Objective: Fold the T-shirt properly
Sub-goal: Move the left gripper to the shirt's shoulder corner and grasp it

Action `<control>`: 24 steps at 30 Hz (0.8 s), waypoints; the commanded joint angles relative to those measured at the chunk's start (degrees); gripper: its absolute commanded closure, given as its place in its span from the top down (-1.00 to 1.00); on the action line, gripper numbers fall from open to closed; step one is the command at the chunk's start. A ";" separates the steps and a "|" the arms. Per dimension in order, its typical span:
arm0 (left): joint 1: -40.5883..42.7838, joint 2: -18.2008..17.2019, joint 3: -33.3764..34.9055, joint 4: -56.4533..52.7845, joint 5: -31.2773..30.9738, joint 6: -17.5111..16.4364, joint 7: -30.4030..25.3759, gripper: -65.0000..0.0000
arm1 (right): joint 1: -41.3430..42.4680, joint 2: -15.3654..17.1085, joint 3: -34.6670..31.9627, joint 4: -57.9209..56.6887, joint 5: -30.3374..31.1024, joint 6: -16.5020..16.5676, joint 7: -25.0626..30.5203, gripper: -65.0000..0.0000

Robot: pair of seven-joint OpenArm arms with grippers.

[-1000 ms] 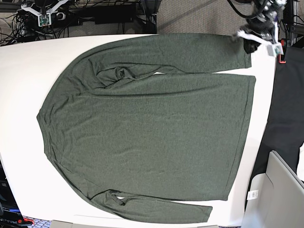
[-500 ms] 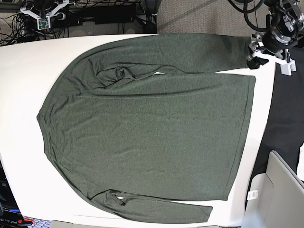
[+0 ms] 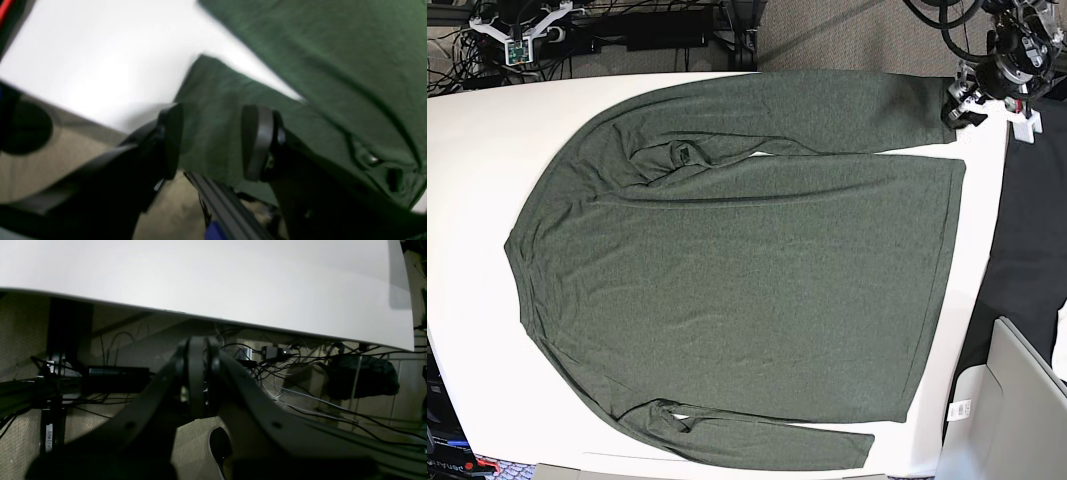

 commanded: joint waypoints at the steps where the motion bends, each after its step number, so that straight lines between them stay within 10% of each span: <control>1: -0.03 -0.56 -0.18 -0.55 -1.24 0.21 0.17 -0.12 | -0.66 0.31 0.42 1.04 -0.05 -0.47 1.27 -0.99; 24: 0.33 -0.65 -0.45 -1.60 -1.16 0.21 -1.67 -0.13 | -0.75 0.22 0.42 2.54 -0.05 -0.47 1.10 -0.99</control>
